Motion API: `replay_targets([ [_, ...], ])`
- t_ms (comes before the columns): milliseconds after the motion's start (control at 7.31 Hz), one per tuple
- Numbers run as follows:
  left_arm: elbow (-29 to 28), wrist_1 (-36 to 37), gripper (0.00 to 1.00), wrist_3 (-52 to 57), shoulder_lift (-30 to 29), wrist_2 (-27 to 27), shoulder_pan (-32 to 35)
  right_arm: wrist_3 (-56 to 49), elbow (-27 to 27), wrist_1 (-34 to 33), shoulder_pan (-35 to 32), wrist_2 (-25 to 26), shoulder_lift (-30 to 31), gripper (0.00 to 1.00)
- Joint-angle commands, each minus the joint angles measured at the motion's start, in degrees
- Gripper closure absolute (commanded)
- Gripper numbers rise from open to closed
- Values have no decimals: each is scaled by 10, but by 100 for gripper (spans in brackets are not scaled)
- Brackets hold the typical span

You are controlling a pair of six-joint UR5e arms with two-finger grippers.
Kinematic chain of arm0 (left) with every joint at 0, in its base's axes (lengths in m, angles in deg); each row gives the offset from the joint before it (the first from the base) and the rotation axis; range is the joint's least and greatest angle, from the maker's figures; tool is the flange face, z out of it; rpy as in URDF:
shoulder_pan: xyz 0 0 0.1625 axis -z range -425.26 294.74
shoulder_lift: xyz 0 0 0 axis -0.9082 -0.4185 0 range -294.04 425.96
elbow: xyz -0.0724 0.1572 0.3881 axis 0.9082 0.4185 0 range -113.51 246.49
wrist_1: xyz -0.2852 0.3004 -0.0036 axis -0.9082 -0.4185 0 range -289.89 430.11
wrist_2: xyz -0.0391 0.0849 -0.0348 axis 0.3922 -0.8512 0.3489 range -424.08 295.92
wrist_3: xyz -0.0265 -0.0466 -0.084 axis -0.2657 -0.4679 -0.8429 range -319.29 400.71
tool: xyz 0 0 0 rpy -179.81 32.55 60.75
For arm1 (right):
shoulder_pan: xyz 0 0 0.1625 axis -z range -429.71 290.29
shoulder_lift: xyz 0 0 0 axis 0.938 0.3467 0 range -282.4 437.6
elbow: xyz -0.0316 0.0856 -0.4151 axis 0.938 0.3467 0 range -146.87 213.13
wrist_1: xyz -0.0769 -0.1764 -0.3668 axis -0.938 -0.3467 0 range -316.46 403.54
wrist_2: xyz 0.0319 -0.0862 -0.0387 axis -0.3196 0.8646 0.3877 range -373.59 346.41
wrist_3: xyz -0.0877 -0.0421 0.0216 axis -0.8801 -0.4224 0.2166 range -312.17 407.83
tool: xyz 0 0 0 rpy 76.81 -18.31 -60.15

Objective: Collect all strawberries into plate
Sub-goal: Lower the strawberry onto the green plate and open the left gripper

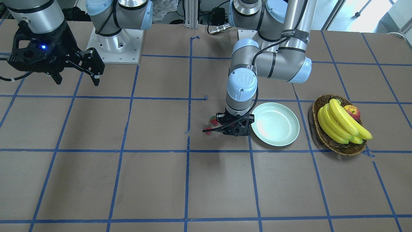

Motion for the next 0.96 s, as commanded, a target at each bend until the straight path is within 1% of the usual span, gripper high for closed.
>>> replay_targets([
  [0,-18,-79,100,98,23,-35,-75,1,0,0,-1,1,0,0],
  [137,-2,-77,98,147,26,-33,-106,1,-2,0,-1,0,1,0],
  [274,19,-73,88,152,27,-36,-111,1,0,0,-1,1,0,0],
  [410,27,-72,1,149,25,-35,-109,1,0,0,-1,0,0,0],
  [684,22,-68,0,140,33,-30,-88,1,-2,0,-1,0,1,0],
  [821,20,-63,0,120,40,-27,-65,1,-2,0,-1,0,1,0],
])
